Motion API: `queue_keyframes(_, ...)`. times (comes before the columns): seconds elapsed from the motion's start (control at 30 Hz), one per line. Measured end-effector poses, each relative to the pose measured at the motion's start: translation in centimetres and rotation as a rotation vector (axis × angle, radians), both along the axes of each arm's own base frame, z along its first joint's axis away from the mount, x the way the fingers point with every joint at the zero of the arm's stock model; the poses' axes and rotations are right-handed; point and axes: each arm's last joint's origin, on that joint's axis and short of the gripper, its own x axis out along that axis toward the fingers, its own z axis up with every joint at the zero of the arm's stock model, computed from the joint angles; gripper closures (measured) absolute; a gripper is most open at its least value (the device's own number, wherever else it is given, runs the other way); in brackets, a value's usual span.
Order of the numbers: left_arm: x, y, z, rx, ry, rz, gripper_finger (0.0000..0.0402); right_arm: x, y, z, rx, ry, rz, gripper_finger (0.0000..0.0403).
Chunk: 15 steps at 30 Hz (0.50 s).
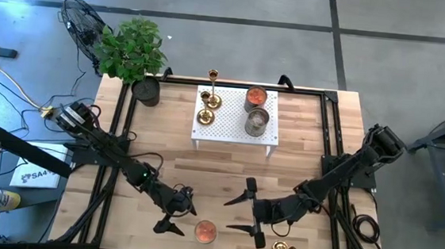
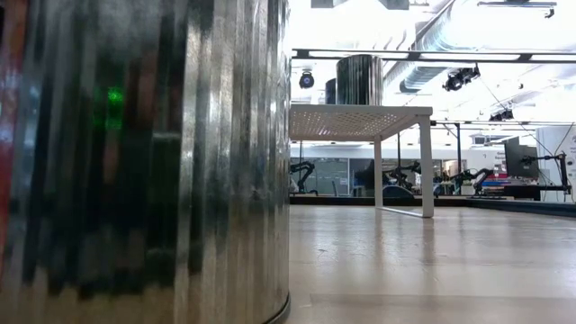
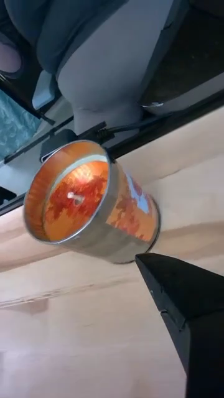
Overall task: Pick & Place candle stick holders
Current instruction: Put the orange candle on the shelf
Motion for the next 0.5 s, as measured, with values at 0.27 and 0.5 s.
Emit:
queue_keyframes(0.27,0.17,0.03,0.25,0.123,-0.125,-0.030,0.0002,0.00,0.02,0.00,-0.001,0.000,0.006,0.0128)
queue_keyframes(0.5,-0.08,-0.49,-0.18,0.263,-0.187,0.037,0.0002,-0.01,0.03,0.00,-0.001,0.000,0.012,0.0128)
